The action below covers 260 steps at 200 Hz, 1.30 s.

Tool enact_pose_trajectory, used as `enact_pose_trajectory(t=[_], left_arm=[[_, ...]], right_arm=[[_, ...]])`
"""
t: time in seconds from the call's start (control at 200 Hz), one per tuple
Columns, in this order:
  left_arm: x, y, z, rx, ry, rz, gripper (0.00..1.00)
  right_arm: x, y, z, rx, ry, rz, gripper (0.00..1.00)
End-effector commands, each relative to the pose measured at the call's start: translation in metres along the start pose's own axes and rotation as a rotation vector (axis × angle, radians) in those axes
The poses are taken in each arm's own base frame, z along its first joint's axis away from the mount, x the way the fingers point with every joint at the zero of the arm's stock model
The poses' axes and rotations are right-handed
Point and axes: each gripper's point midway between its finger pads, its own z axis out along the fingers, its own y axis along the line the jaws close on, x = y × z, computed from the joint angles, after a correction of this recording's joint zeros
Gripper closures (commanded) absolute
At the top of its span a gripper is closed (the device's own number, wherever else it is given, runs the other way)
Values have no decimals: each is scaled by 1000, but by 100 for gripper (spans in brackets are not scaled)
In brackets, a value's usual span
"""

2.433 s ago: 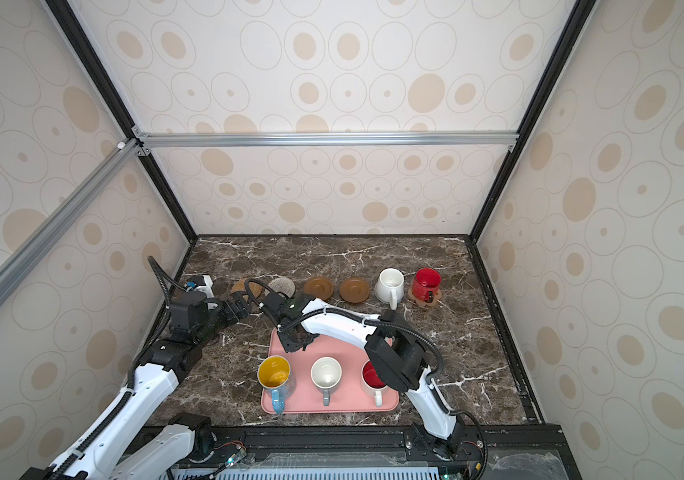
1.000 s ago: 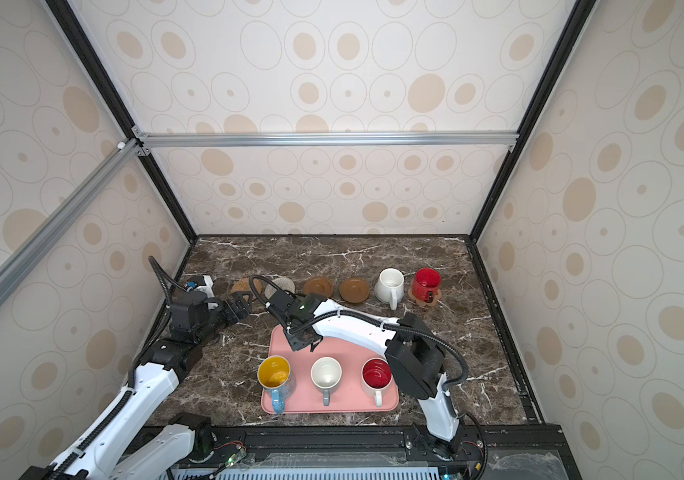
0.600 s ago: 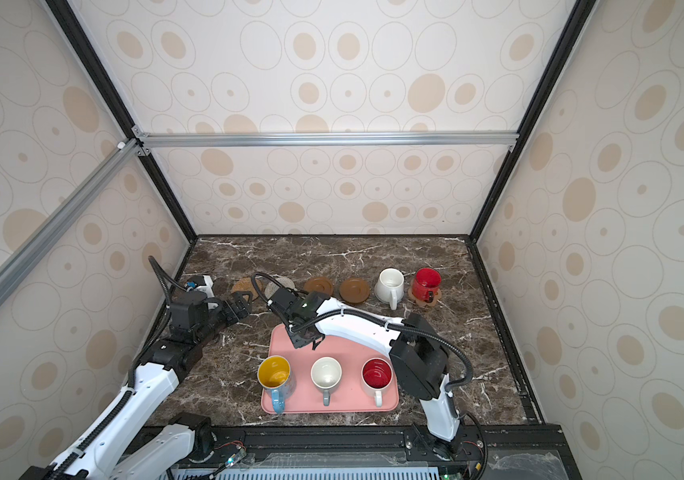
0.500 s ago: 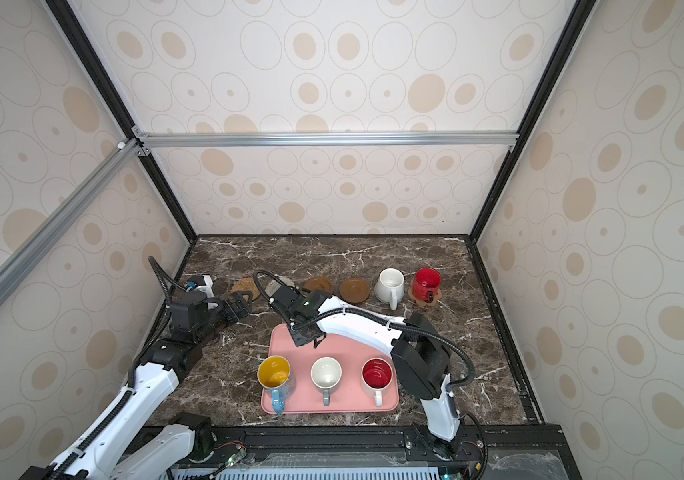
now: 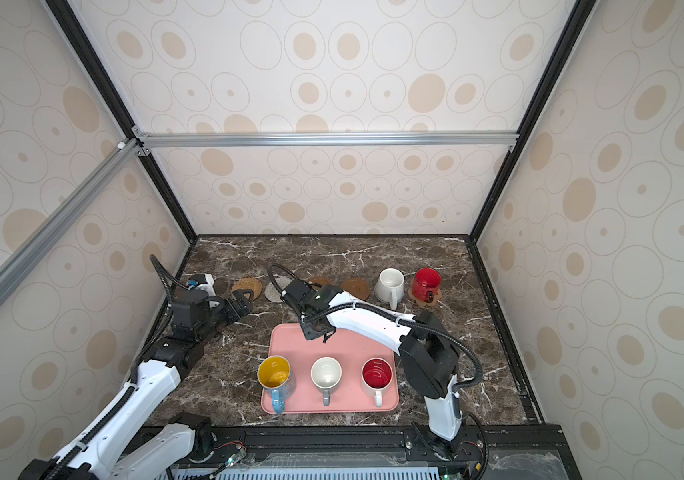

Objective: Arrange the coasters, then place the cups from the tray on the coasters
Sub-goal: 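Lift the blue floral mug and carry it toward the brown wooden coasters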

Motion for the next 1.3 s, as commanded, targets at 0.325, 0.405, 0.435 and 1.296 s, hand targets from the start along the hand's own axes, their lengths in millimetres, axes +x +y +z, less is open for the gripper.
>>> enact_pose_trajectory(t=[0.325, 0.405, 0.435, 1.296], left_arm=[[-27, -19, 4, 57, -70, -29, 0], [-28, -20, 5, 60, -73, -32, 0], [-28, -20, 6, 60, -74, -34, 0], [-29, -22, 11, 69, -75, -46, 0]], right_arm=[[-29, -47, -13, 54, -92, 135, 85], [-30, -54, -11, 63, -90, 147, 85], [-31, -57, -11, 65, -91, 153, 85], [-51, -117, 6, 126, -105, 296, 85]])
